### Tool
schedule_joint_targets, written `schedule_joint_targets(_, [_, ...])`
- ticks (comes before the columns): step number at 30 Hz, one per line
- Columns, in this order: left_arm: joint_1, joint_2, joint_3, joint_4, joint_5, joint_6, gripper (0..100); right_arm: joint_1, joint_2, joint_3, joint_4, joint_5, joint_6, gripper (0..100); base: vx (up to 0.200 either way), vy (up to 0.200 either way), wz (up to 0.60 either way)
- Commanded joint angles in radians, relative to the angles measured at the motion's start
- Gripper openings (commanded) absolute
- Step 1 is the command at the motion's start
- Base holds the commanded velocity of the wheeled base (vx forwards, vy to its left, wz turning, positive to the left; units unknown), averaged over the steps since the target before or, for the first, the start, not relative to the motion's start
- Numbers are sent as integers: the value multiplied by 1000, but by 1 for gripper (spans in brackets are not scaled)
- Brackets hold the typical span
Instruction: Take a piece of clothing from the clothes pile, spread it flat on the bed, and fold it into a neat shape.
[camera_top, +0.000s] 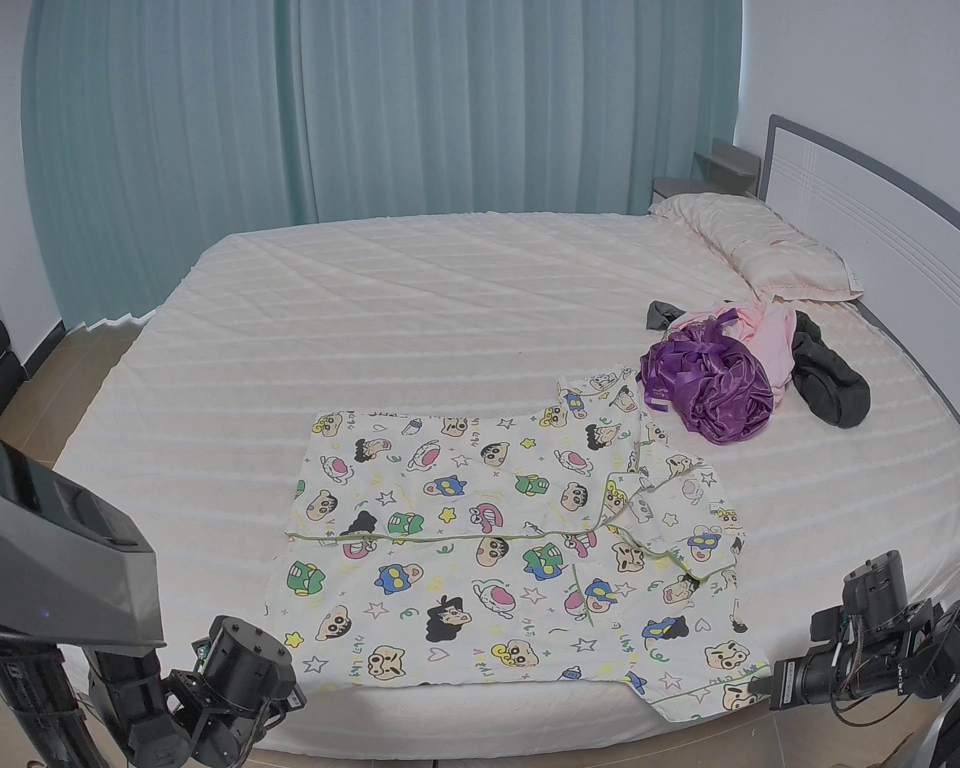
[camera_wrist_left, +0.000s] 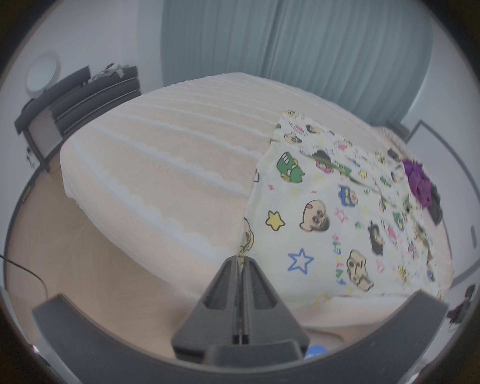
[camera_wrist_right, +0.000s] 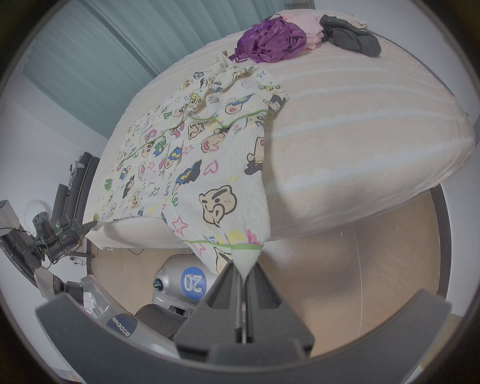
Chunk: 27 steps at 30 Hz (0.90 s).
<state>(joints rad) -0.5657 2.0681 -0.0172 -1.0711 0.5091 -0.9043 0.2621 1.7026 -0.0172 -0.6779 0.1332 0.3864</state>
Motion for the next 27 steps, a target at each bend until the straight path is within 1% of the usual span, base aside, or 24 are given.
schedule_joint_targets(1, [-82, -149, 17, 141, 15, 25, 0, 2, -126, 17, 78, -23, -1, 0, 0, 0, 0])
schedule_joint_targets(4, [-82, -144, 17, 169, 14, 36, 0, 11, -139, 17, 110, -38, -1, 0, 0, 0, 0])
schedule_joint_targets(7, [-86, -143, 17, 174, 12, 39, 0, 19, -161, 17, 130, -40, -1, 0, 0, 0, 0])
schedule_joint_targets(12, [-144, -140, 17, 230, 8, 25, 0, 28, -202, 17, 181, -50, 0, 0, 0, 0, 0])
schedule_joint_targets(14, [-154, -132, 17, 249, -1, 15, 0, 28, -213, 17, 212, -53, 2, 0, 0, 0, 0])
schedule_joint_targets(17, [-160, -129, 17, 263, -3, -2, 0, 29, -228, 17, 241, -53, 0, 0, 0, 0, 0])
schedule_joint_targets(23, [-163, -146, 17, 310, -3, -5, 0, 29, -251, 17, 247, -58, 2, 0, 0, 0, 0])
schedule_joint_targets(27, [-164, -195, 17, 345, -6, -5, 0, 45, -268, 17, 314, -56, 0, 0, 0, 0, 0])
